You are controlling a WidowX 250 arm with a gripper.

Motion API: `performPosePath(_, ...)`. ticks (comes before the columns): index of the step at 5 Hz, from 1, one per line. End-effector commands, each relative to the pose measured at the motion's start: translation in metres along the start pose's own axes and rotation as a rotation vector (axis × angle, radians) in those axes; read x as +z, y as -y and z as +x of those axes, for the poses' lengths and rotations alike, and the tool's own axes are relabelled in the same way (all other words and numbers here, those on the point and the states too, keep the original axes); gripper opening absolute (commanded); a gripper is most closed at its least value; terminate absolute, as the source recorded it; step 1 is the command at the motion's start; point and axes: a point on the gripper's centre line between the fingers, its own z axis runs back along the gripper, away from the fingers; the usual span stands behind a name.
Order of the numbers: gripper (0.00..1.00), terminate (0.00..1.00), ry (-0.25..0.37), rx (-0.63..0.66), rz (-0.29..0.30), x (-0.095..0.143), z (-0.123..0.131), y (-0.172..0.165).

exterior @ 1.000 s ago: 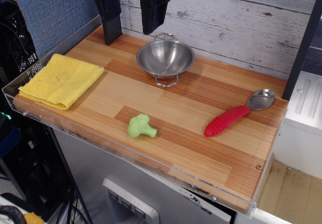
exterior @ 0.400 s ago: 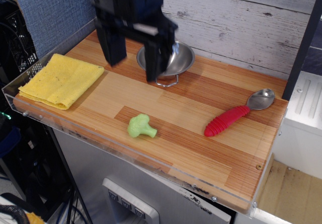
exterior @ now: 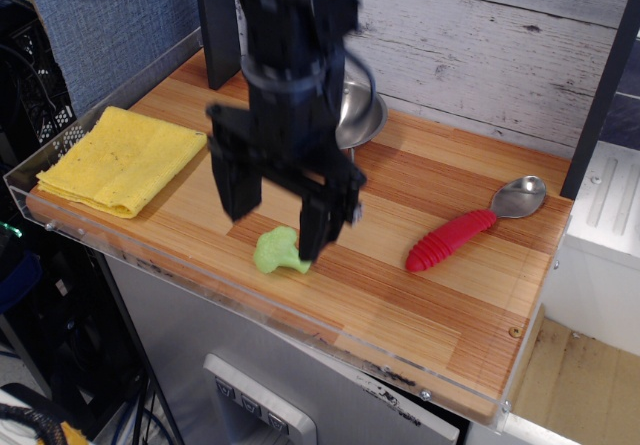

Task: Put the broccoli on the yellow cloth.

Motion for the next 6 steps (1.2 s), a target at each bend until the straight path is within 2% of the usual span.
performPosePath(1, 1.00, 0.00, 0.013, 0.067, 0.040, -0.020, 0.011, -0.022)
performPosePath(3, 1.00, 0.00, -0.007, 0.098, 0.034, -0.041, 0.018, -0.034)
performPosePath(6, 1.00, 0.00, -0.028, 0.105, -0.010, -0.064, 0.018, -0.029)
